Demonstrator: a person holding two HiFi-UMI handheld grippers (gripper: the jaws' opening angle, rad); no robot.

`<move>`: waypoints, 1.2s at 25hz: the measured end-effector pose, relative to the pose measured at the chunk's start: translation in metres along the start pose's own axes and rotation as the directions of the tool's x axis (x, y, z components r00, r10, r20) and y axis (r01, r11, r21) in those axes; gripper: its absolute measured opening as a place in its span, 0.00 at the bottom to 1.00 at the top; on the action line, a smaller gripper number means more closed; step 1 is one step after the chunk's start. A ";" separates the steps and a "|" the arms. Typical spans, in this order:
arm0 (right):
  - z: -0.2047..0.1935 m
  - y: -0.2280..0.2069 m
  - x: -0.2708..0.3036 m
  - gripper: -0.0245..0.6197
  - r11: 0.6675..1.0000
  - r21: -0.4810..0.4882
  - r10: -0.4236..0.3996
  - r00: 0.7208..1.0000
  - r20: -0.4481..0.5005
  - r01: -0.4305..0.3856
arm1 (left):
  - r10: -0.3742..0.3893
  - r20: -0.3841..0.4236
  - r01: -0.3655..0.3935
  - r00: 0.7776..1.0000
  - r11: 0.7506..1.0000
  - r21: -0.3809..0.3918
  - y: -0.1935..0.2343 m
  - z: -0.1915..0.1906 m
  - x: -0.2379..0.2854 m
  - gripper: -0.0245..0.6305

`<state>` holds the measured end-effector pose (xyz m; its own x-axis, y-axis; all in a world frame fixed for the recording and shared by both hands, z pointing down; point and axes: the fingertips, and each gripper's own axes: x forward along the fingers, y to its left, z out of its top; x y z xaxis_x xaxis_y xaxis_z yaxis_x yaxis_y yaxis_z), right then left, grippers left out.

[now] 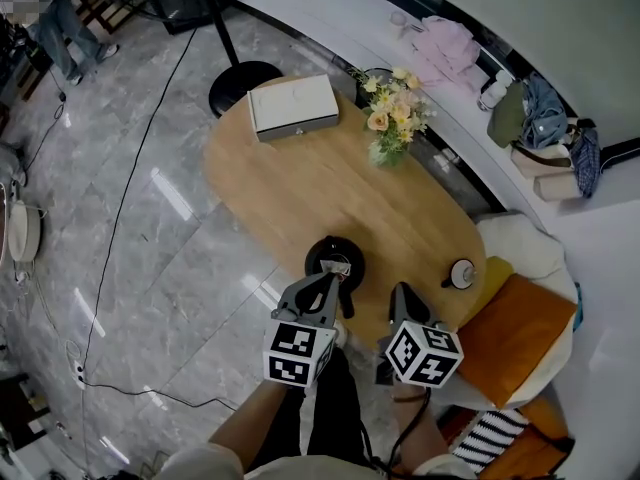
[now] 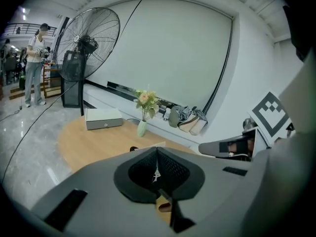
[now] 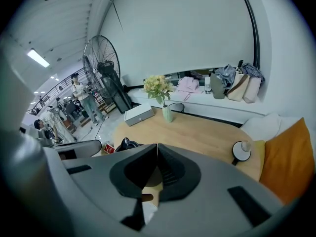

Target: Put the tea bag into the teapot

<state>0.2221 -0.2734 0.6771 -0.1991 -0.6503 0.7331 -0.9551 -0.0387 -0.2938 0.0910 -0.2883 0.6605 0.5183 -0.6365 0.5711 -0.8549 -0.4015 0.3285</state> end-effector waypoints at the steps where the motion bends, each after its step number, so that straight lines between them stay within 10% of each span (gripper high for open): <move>1: 0.000 -0.002 0.000 0.09 1.000 0.003 -0.003 1.000 -0.001 0.003 | -0.011 -0.001 0.011 1.000 1.000 -0.017 -0.001 0.000 0.001 0.06; 5: -0.004 -0.008 0.001 0.09 1.000 0.015 -0.012 1.000 -0.008 0.013 | -0.047 0.011 0.047 0.999 0.998 -0.037 -0.005 -0.001 0.005 0.22; 30: -0.003 0.002 -0.003 0.09 1.000 0.019 -0.003 1.000 -0.004 0.004 | 0.010 0.021 -0.009 1.000 1.000 -0.011 0.008 0.003 -0.007 0.18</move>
<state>0.2204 -0.2689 0.6766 -0.1968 -0.6468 0.7368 -0.9514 -0.0558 -0.3030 0.0806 -0.2888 0.6565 0.5104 -0.6538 0.5586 -0.8600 -0.3882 0.3313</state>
